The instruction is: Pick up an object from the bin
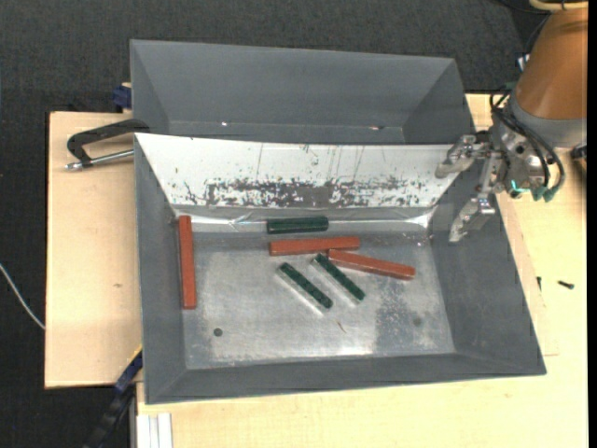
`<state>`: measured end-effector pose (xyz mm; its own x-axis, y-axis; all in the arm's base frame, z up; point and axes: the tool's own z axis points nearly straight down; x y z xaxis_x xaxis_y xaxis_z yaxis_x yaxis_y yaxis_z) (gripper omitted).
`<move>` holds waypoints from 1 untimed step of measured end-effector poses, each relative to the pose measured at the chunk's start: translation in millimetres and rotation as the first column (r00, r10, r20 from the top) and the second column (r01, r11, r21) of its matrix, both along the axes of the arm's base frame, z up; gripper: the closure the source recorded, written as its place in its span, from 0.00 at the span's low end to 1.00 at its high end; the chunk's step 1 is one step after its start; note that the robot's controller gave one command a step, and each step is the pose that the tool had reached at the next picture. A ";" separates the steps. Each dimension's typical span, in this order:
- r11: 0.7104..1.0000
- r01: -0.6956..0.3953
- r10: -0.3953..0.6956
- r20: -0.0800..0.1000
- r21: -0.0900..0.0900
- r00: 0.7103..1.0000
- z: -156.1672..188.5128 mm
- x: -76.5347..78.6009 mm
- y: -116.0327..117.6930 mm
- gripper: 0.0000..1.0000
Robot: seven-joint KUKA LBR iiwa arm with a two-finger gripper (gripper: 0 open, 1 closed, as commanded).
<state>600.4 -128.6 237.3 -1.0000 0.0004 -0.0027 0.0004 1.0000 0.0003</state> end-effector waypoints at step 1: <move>0.993 0.121 -0.121 -0.005 0.002 0.993 -103.8 -29.1 40.4 1.00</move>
Offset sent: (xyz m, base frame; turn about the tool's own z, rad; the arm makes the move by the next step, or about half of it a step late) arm 0.0000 0.0000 0.0000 0.0000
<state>571.3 -88.2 133.4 -0.9925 0.1218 0.0024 0.1219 0.9925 0.0024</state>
